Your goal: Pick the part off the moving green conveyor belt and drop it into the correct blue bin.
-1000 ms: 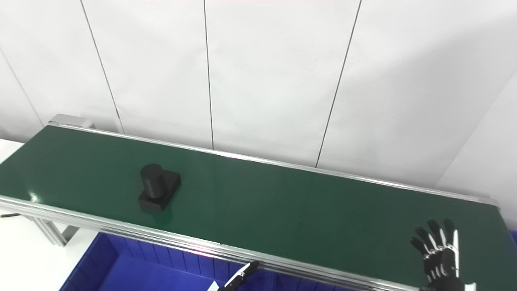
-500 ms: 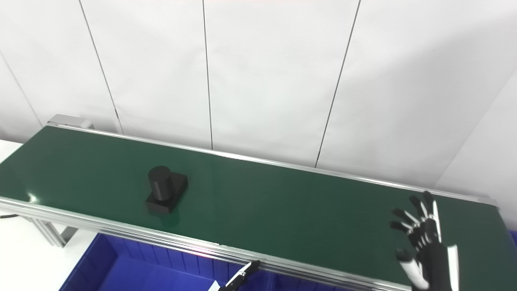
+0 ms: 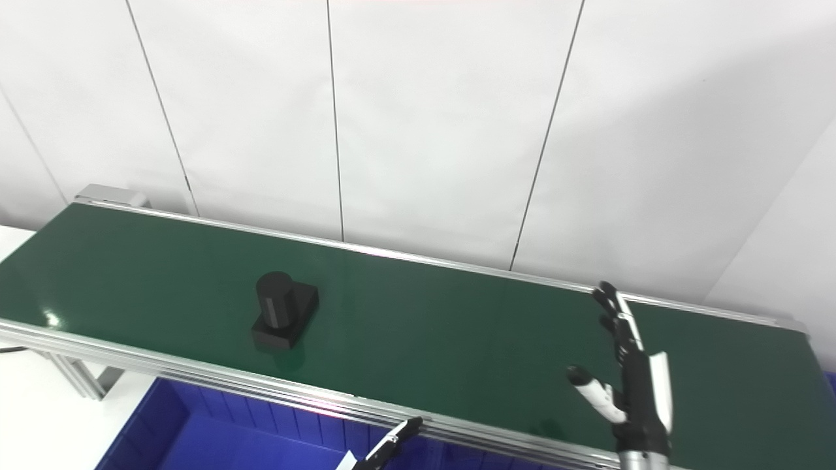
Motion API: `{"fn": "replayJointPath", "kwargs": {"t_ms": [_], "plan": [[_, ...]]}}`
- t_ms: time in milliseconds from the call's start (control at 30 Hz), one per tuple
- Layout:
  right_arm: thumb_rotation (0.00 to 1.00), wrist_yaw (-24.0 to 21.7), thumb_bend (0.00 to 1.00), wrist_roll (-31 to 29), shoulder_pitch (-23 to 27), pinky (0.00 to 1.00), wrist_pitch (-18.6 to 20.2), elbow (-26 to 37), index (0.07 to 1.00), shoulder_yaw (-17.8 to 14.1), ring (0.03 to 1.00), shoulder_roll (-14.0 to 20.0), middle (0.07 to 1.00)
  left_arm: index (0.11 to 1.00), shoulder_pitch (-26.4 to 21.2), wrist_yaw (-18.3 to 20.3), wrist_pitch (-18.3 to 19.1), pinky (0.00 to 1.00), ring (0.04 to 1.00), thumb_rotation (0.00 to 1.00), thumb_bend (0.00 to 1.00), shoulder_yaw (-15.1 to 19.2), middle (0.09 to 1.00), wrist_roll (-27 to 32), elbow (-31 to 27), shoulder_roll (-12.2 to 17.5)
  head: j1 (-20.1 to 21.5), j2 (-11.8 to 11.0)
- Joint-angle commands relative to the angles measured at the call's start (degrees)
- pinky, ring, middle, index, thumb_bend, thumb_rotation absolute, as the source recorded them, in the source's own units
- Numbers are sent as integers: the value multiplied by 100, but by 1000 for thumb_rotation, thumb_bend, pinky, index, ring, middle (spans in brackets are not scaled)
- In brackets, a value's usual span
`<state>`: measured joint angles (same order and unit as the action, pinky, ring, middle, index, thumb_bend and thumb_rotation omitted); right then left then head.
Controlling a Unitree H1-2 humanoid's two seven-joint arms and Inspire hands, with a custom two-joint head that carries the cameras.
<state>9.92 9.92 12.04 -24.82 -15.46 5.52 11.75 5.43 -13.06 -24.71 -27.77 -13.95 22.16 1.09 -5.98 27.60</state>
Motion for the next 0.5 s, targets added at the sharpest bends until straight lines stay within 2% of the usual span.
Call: {"fn": "replayJointPath", "kwargs": {"t_ms": [0,133,300,400,467], "plan": [[864,310,891,235,371,971,-210,51,930,195,932,90,887,928,-28,-125,-220,933,953,1000,870,-32,933,-96,-245,-64,-20,16],[884,525,881,554,612,984,-209,-147,904,422,939,27,884,926,-18,-113,-219,925,953,1000,876,-25,933,-113,-296,-91,-37,16],[875,204,916,390,907,1000,-207,-386,893,513,968,-218,905,925,2,-105,-220,912,958,1000,880,-20,938,-128,-330,-136,-96,28],[816,1,909,215,1068,780,-204,-525,892,572,892,-293,919,922,6,-106,-219,922,959,997,889,-23,941,-117,-336,-166,-153,33],[790,-197,903,47,1157,733,-204,-613,892,599,850,-338,919,922,15,-93,-218,922,959,997,894,-12,940,-126,-349,-198,-180,34]]}}
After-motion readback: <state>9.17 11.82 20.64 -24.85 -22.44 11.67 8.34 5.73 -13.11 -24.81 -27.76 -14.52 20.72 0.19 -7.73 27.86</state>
